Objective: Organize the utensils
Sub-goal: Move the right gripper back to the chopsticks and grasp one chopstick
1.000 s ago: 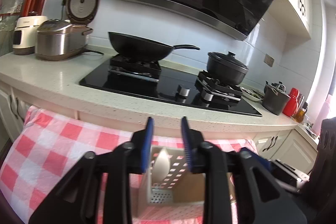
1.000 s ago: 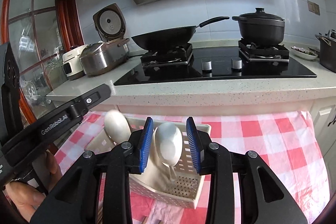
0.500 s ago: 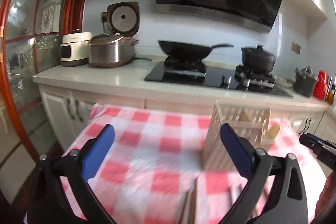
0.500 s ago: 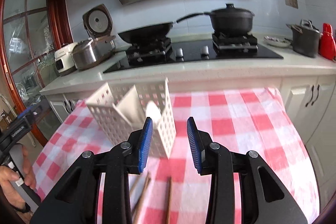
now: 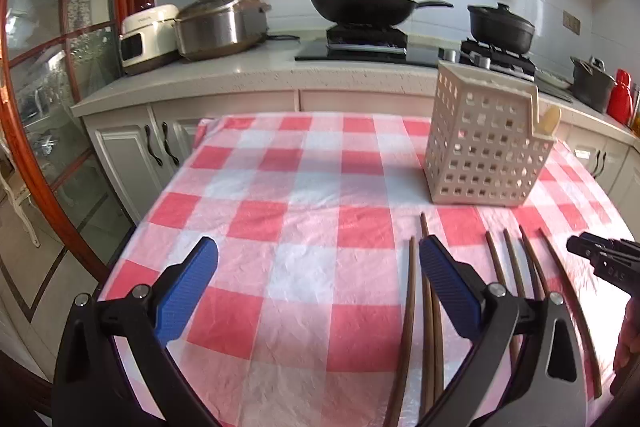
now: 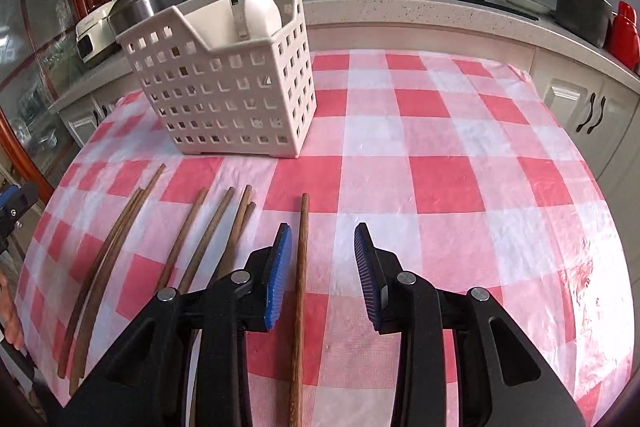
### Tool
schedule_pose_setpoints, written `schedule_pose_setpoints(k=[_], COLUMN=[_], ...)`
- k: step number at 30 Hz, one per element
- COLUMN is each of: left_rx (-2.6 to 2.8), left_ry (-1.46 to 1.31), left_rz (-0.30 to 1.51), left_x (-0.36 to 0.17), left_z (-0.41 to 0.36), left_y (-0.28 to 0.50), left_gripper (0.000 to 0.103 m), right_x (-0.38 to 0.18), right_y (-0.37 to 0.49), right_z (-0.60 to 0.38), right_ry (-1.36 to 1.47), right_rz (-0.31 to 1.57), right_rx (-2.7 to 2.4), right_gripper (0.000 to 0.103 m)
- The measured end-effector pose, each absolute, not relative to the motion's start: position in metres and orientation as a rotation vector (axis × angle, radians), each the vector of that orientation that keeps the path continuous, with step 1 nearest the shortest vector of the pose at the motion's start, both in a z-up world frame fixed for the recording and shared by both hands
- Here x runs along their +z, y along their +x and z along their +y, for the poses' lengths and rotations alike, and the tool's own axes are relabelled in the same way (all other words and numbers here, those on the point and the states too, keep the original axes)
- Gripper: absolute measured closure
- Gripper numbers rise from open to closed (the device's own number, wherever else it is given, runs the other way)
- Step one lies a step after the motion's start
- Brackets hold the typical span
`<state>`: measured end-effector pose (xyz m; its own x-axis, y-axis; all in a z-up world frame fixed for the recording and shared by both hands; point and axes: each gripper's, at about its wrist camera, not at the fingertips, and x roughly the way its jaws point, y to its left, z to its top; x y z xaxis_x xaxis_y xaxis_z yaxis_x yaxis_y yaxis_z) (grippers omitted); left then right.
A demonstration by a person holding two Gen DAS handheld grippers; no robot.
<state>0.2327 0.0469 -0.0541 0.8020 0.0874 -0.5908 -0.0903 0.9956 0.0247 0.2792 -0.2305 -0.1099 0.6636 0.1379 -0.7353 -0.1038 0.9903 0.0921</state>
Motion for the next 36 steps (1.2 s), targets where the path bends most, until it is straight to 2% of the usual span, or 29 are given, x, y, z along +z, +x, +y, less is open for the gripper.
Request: schedule_pose_setpoints(k=[11, 15, 19, 22, 25, 33, 36], left_rx=[0.039, 0.019, -0.006, -0.03, -0.049, -0.097, -0.106], left_ry=[0.004, 0.008, 0.025, 0.038, 0.038, 0.086, 0.106], left_rz=[0.73, 0.752, 0.767, 0.77, 0.785, 0.855, 0.876], left_x=[-0.084, -0.088, -0.091, -0.092, -0.094, -0.108, -0.112], left_z=[0.041, 0.039, 0.031, 0.025, 0.02, 0.001, -0.004], left_y=[0.247, 0.251, 0.251, 0.251, 0.254, 0.269, 0.277], left_gripper=[0.008, 0.014, 0.02, 0.022, 0.03, 0.064, 0.071], right_x=[-0.126, -0.126, -0.126, -0.126, -0.126, -0.126, -0.126], right_y=[0.289, 0.289, 0.288, 0.285, 0.281, 0.28, 0.279], right_z=[-0.209, -0.205, -0.209, -0.212, -0.213, -0.217, -0.218], right_ry=[-0.048, -0.083, -0.06, -0.048, -0.046, -0.02, -0.012], right_rz=[0.896, 0.893, 0.901, 0.9, 0.896, 0.893, 0.892], right_rx=[0.135, 0.13, 0.127, 0.134, 0.136, 0.152, 0.159], right_gripper=[0.081, 0.082, 0.096, 0.096, 0.096, 0.096, 0.096])
